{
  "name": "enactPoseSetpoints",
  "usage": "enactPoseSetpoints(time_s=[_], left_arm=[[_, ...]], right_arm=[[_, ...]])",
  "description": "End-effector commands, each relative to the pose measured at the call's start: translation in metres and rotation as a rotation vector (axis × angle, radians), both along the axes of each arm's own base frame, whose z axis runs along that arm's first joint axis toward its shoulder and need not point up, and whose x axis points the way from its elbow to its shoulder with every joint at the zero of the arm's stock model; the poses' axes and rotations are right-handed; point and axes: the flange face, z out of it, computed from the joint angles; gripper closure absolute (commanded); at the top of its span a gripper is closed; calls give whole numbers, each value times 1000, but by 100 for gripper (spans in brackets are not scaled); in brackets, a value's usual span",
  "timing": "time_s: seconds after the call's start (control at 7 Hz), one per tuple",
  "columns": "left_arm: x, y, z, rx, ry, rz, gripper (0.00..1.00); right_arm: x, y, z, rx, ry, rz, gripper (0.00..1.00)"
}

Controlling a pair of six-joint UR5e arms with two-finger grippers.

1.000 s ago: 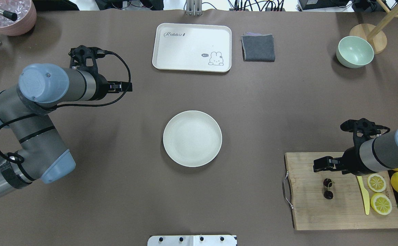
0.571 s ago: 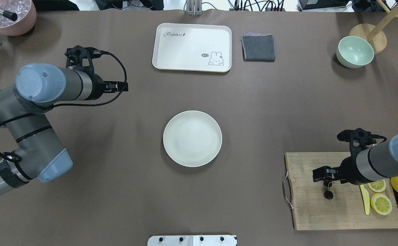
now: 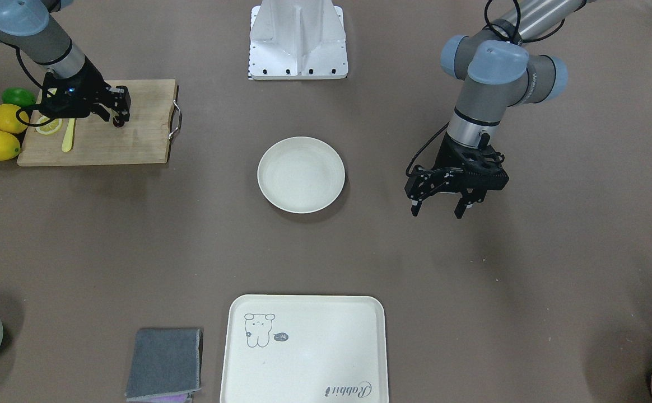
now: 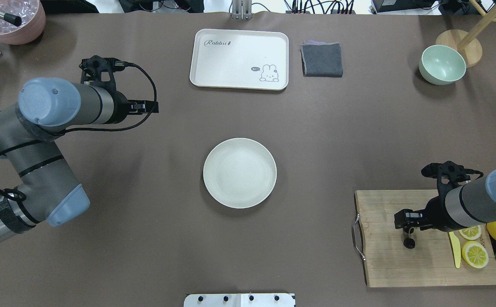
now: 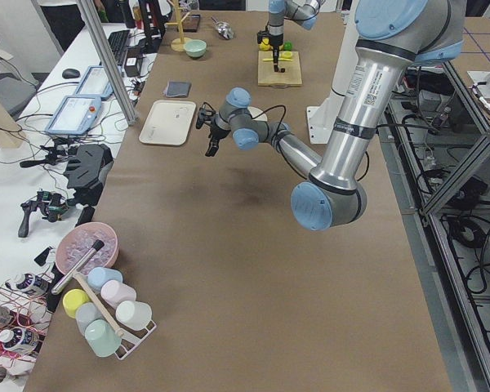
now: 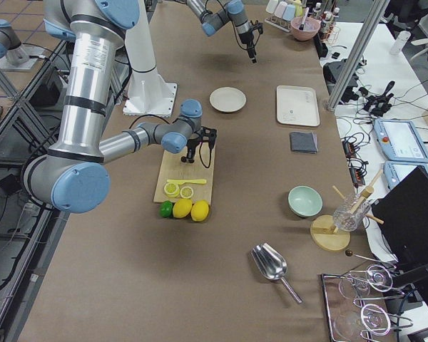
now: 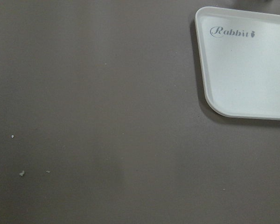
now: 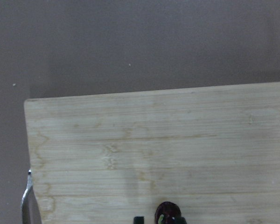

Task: Place red cherry on plate
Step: 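Lower the right gripper onto the dark cherries and grasp them, then carry the cherries with the right gripper over the white bowl and lower them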

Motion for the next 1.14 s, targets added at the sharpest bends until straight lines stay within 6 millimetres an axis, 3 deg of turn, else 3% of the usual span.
enactPoseSetpoints(time_s=[0.0, 0.29, 0.43, 0.86, 1.0], left_arm=[[0, 0, -2, 1, 3, 1, 2], [-15, -10, 3, 7, -17, -12, 2], [-30, -15, 27, 60, -110, 44, 2], [-96, -35, 86, -11, -220, 133, 2], [-118, -35, 109, -9, -264, 142, 2]], right_arm=[[4, 0, -8, 10, -13, 2, 100], [2, -11, -27, 21, -51, 16, 100], [-20, -28, -50, 32, -68, 20, 100], [-113, -100, -186, 53, -69, 47, 100], [-146, -124, -213, 78, -75, 64, 100]])
